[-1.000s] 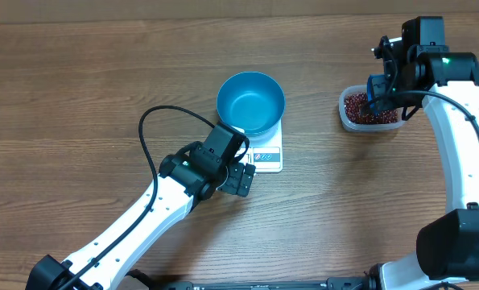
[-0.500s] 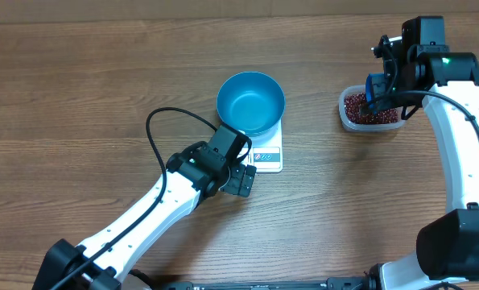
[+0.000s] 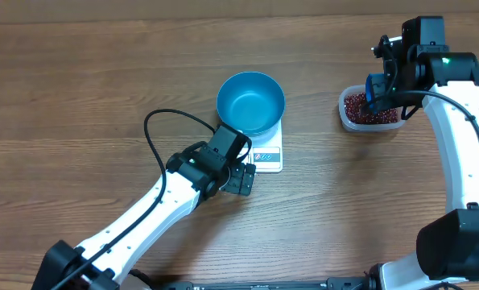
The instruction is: Scoop item into bowl and weigh 150g on scale
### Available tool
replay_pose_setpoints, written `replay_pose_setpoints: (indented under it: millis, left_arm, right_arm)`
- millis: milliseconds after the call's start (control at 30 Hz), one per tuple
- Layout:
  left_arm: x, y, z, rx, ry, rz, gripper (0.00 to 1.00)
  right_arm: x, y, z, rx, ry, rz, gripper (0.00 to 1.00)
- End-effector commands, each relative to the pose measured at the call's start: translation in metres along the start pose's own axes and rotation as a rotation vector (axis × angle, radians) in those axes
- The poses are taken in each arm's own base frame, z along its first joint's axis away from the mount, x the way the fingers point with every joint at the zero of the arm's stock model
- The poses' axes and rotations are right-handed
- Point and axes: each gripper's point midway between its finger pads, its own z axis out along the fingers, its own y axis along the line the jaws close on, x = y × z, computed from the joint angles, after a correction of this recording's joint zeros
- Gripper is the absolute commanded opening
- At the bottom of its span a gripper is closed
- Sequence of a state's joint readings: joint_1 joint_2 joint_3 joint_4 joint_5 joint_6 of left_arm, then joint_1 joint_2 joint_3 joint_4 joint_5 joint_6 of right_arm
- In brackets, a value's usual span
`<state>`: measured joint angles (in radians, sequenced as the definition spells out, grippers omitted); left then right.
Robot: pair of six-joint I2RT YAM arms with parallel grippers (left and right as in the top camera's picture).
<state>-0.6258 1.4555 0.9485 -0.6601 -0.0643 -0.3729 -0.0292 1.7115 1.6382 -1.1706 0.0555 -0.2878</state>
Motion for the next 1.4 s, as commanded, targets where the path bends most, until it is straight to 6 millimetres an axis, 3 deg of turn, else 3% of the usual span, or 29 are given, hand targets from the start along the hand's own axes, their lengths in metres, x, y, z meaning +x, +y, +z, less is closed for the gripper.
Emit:
replay_pose_setpoints:
  millis: [0,200,367,1367]
  left_arm:
    - [-0.013,0.006,-0.021,-0.012,-0.092,-0.041,1.00]
    - [-0.013,-0.004,-0.021,0.039,-0.089,0.052,1.00]
    - [-0.024,-0.002,-0.022,0.022,-0.136,0.038,1.00]
    - [-0.020,-0.001,-0.021,0.018,-0.121,0.040,1.00]
  right_arm:
    - [-0.009,-0.001,-0.007,0.001,-0.033,0.008,0.04]
    - [-0.009,-0.001,-0.007,0.001,-0.033,0.008,0.04]
    - [-0.009,-0.001,-0.007,0.000,-0.033,0.008,0.04]
    - [-0.007,-0.001,-0.011,0.000,-0.028,0.034,0.04]
